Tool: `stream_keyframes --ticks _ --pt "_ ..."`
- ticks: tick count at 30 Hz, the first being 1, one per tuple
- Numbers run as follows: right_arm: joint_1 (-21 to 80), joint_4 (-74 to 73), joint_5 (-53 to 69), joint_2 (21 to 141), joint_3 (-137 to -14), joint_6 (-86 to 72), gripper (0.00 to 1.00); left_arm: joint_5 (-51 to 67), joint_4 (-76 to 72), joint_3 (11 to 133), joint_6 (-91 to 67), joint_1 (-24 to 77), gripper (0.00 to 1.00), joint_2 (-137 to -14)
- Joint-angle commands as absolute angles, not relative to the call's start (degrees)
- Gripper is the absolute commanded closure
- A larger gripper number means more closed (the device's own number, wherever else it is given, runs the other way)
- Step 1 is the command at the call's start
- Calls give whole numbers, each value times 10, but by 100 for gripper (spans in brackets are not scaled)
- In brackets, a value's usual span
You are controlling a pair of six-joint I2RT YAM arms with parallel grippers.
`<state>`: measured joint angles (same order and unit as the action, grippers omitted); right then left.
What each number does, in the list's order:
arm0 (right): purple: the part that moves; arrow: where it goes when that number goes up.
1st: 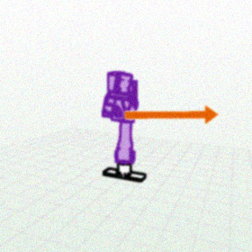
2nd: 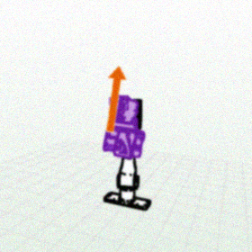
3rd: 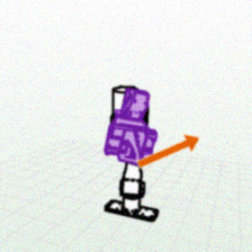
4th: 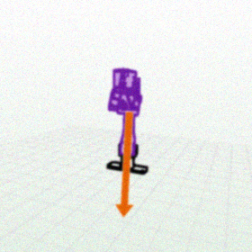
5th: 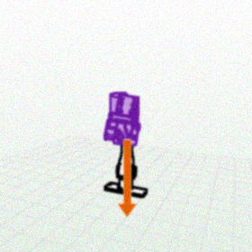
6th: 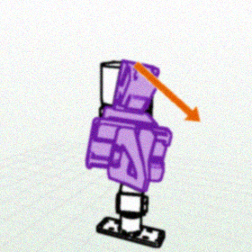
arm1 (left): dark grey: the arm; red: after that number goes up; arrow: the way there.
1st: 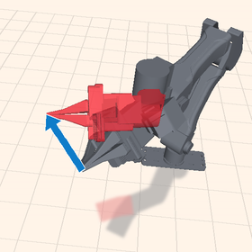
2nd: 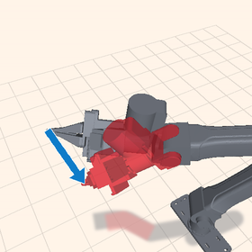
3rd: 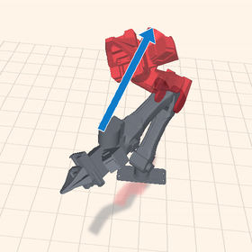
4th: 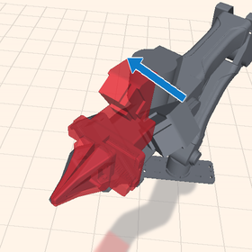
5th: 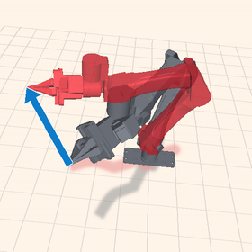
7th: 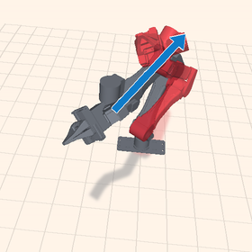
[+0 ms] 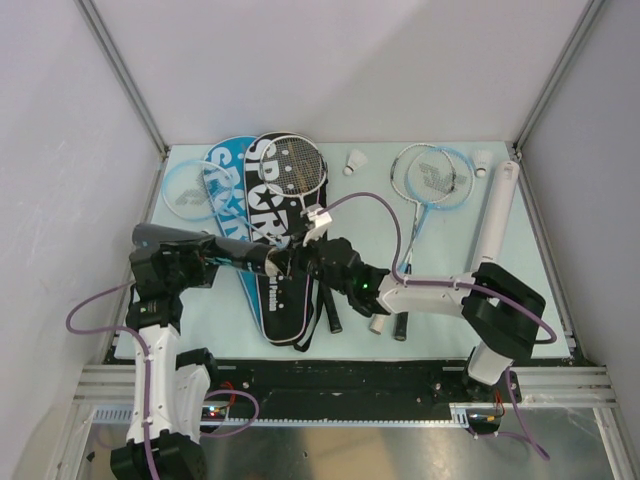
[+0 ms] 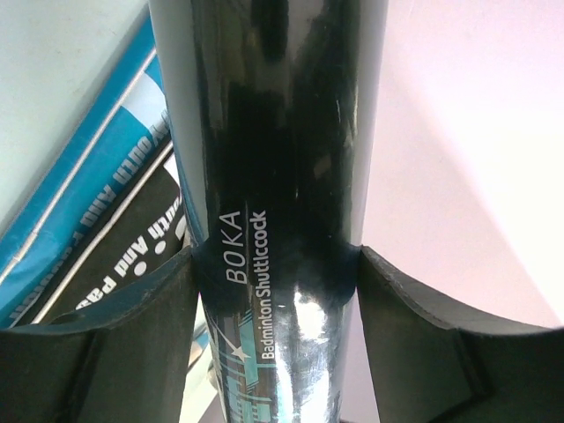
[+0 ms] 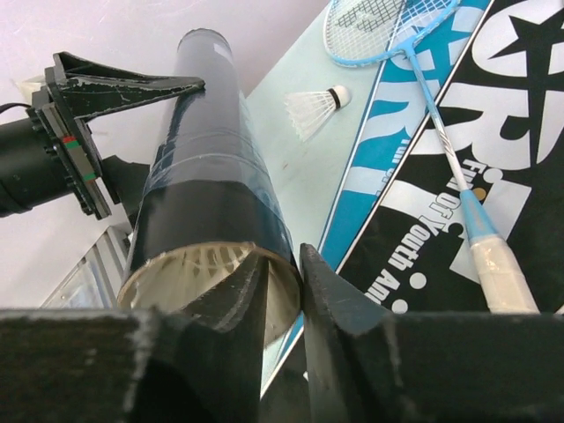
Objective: Pack up the badminton gear
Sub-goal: Place the shuttlecock at the shuttle tube.
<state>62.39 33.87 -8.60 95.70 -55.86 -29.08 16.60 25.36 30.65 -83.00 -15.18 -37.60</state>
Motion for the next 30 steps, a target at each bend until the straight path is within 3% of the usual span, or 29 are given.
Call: stream_keyframes --ticks 1,3,8,15,21,30 --pt "630 390 -61 979 -588 -303 66 274 233 323 -842 -136 71 -362" --pt "630 391 -67 980 -587 -305 59 276 232 324 -844 -136 71 -360" --pt "629 345 -100 964 -588 -307 64 250 232 325 -828 -135 72 -360" --pt "618 268 -89 913 -588 -297 37 232 232 322 -821 -135 72 -369" --pt "608 294 -67 926 -587 -304 38 246 232 337 -826 -134 72 -365" --pt "622 339 -65 986 -628 -308 31 253 232 338 -841 -117 72 -358"
